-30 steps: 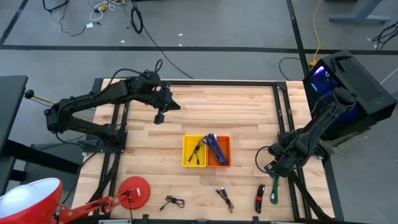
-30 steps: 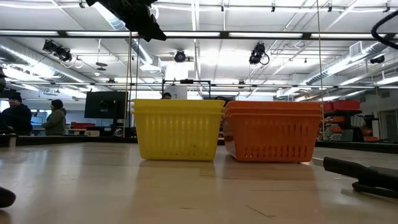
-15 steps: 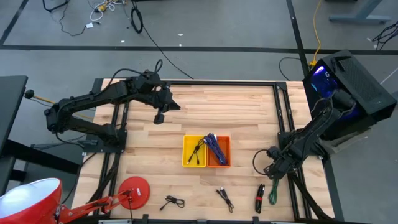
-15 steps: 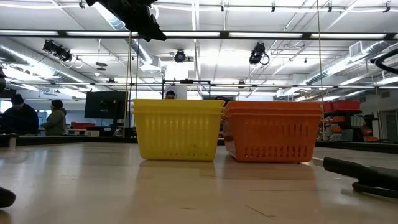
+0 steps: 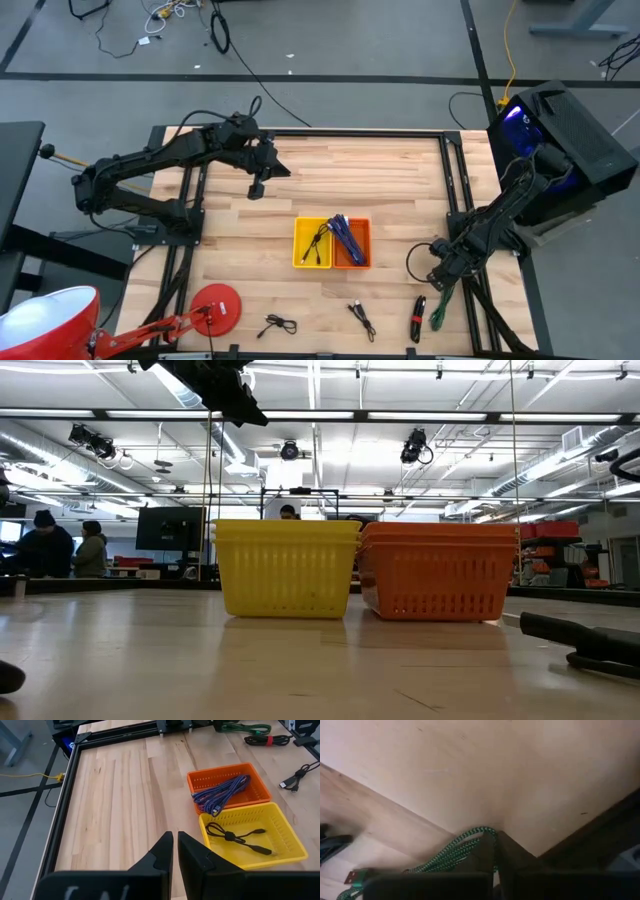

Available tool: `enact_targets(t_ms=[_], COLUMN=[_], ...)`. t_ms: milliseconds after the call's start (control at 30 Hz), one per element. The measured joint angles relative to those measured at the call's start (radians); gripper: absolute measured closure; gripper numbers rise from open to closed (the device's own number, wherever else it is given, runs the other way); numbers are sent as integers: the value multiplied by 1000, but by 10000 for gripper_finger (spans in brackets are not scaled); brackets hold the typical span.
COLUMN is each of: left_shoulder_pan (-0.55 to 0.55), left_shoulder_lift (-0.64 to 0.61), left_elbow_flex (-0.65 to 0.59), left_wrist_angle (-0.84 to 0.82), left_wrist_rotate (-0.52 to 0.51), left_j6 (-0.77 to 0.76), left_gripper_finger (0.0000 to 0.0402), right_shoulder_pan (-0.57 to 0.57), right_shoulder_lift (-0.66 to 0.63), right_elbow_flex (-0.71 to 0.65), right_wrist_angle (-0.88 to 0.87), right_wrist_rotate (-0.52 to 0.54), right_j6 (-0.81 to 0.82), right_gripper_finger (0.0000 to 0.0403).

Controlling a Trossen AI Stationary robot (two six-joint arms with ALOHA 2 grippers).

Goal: Pick & Place USB Port
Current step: Put the green patterned charger cable into the orange bin

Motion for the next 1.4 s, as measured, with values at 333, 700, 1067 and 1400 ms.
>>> enact_targets(t_ms=[333,700,1067,1400], left_shoulder_pan=[0,0,0,0], left_shoulder_lift=[0,0,0,0], left_elbow_flex=[0,0,0,0], left_wrist_angle=[0,0,-1,-1], left_wrist_rotate=[0,0,0,0], left_j6=[10,5,-13,-13], left_gripper_finger=[369,369,369,369], right_shoulder_pan=[-117,-265,-425,-622], right_shoulder_lift=[-32,-36,-36,-52], right_elbow_flex=[182,480,635,650], right_wrist_angle=[-181,-461,-430,-110], right_wrist_rotate=[267,574,780,740], right_j6=[-149,-438,-784,-1182], right_gripper_finger=[401,402,403,403])
